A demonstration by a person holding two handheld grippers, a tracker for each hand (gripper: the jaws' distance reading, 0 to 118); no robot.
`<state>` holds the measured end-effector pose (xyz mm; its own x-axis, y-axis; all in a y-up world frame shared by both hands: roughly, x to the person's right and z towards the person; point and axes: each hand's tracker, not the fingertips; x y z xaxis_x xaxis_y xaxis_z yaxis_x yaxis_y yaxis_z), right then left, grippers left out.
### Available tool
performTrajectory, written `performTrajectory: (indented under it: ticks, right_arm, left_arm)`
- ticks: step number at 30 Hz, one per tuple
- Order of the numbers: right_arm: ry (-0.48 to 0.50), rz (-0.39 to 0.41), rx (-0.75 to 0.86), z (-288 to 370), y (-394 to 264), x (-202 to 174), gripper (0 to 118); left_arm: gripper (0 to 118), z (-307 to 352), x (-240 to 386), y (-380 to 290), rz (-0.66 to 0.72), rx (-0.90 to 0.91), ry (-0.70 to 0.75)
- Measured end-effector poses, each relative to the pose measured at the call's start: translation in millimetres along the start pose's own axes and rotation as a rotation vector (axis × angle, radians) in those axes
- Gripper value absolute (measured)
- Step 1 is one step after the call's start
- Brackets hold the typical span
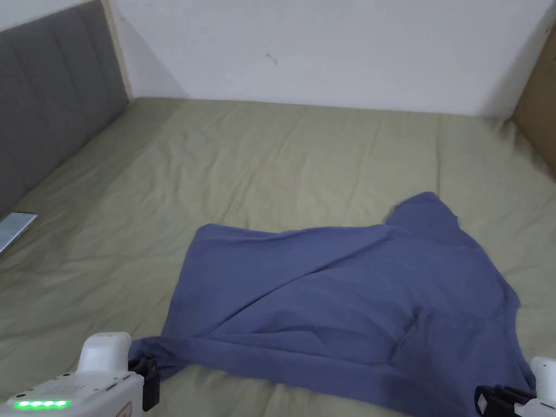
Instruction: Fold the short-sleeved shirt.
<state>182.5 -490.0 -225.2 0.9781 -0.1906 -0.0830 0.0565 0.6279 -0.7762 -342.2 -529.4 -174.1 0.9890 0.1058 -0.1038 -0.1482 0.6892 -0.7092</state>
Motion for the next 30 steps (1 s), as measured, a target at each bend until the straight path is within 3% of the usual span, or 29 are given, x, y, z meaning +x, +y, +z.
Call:
performTrajectory:
  ticks: [6, 11, 12, 13, 15, 16, 21, 24, 26, 28, 30]
  right_arm:
    - [-0.003, 0.016, 0.014, -30, 29, 11, 0]
    - [-0.003, 0.063, 0.022, -55, 74, -23, 0]
    - [0.006, 0.063, 0.024, -62, 80, -29, 0]
    - [0.018, 0.065, 0.024, -70, 86, -35, 0]
    - [0.032, 0.077, 0.016, -87, 96, -40, 0]
    - [0.034, 0.085, 0.014, -92, 99, -42, 0]
    - [0.041, 0.116, -0.010, -119, 107, -52, 0]
    - [0.041, 0.092, -0.026, -133, 111, -41, 0]
    - [0.043, 0.075, -0.030, -138, 112, -37, 0]
    - [0.043, 0.058, -0.032, -138, 116, -50, 0]
    - [0.047, 0.037, -0.032, -141, 118, -50, 0]
  left_arm:
    - [0, -38, 14, 81, -0.059, 0.049, -0.010]
    - [0, -131, 37, 174, -0.112, 0.009, -0.032]
    - [8, -153, 39, 189, -0.137, 0.001, -0.028]
    - [27, -176, 43, 206, -0.145, -0.027, 0.000]
    - [78, -224, 45, 230, -0.111, -0.092, 0.004]
    - [84, -239, 43, 237, -0.087, -0.110, 0.001]
    - [82, -309, 37, 257, -0.048, -0.147, 0.082]
    - [82, -331, 38, 251, -0.060, -0.210, 0.082]
    - [78, -324, 39, 246, -0.095, -0.156, 0.097]
    - [51, -319, 37, 248, -0.104, -0.154, 0.090]
    - [2, -315, 37, 248, -0.094, -0.132, 0.111]
